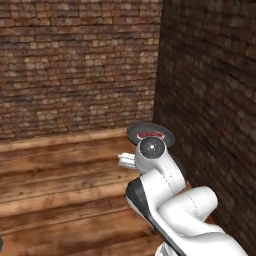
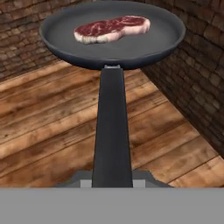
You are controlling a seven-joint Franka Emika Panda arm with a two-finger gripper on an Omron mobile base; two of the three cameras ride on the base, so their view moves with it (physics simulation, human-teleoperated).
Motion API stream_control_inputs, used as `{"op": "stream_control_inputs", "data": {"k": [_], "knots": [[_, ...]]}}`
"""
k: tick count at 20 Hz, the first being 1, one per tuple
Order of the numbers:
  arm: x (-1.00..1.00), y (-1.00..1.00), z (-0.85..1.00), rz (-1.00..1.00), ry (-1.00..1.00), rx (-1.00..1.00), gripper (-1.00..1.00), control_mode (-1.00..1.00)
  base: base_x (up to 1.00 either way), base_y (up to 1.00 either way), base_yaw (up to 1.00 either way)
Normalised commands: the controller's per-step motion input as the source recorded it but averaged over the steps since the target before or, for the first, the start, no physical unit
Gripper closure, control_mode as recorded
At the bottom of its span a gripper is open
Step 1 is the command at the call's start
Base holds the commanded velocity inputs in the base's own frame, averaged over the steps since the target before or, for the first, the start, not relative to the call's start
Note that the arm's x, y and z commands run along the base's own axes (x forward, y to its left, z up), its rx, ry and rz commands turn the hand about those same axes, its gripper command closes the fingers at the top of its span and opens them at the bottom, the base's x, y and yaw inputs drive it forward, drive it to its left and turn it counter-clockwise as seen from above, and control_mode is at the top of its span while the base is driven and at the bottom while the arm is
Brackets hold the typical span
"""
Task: Pick up the pan with the steak in it and place it on the dining table. Then place the steak on the plate.
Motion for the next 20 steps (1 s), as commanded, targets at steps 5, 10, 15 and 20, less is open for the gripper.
{"op": "stream_control_inputs", "data": {"k": [5,10,15,20], "knots": [[0.00,0.00,0.00,0.00,0.00,0.00,1.00,1.00,0.95,-0.17,0.05],[0.00,0.00,0.00,0.00,0.00,0.00,1.00,1.00,-0.05,-0.09,0.12],[0.00,0.00,0.00,0.00,0.00,0.00,1.00,1.00,0.00,-0.01,0.48],[0.00,0.00,0.00,0.00,0.00,0.00,1.00,1.00,0.00,0.00,0.50]]}}
